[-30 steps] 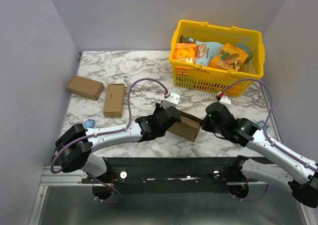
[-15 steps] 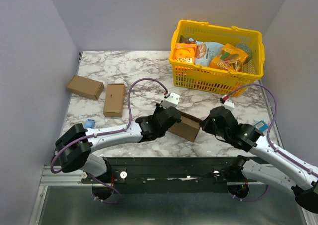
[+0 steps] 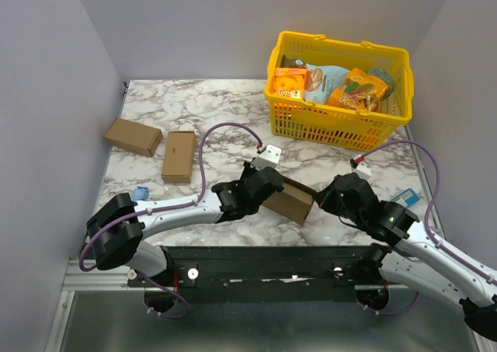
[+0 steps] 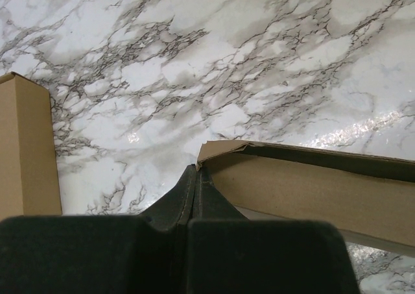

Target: Fold the paper box

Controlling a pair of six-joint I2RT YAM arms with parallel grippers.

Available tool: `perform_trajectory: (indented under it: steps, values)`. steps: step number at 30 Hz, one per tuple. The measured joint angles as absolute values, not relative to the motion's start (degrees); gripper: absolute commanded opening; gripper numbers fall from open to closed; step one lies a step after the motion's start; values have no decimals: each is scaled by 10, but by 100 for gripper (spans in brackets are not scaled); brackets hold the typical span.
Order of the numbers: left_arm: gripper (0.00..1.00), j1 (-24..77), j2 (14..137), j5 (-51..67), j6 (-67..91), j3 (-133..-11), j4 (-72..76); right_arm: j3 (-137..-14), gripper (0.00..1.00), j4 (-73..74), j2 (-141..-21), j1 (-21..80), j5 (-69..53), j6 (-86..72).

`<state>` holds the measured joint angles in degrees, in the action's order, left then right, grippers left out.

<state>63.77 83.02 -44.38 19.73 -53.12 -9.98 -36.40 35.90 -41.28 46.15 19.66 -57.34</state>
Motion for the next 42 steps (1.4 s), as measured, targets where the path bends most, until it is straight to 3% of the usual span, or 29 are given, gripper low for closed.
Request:
perform_trajectory:
  steps: [14, 42]
  values:
    - [0, 638, 835, -437, 202, -533, -93, -332, 0, 351, -367, 462, 192, -569]
    - [0, 627, 832, -415, 202, -534, -90, -344, 0, 361, -390, 482, 220, -570]
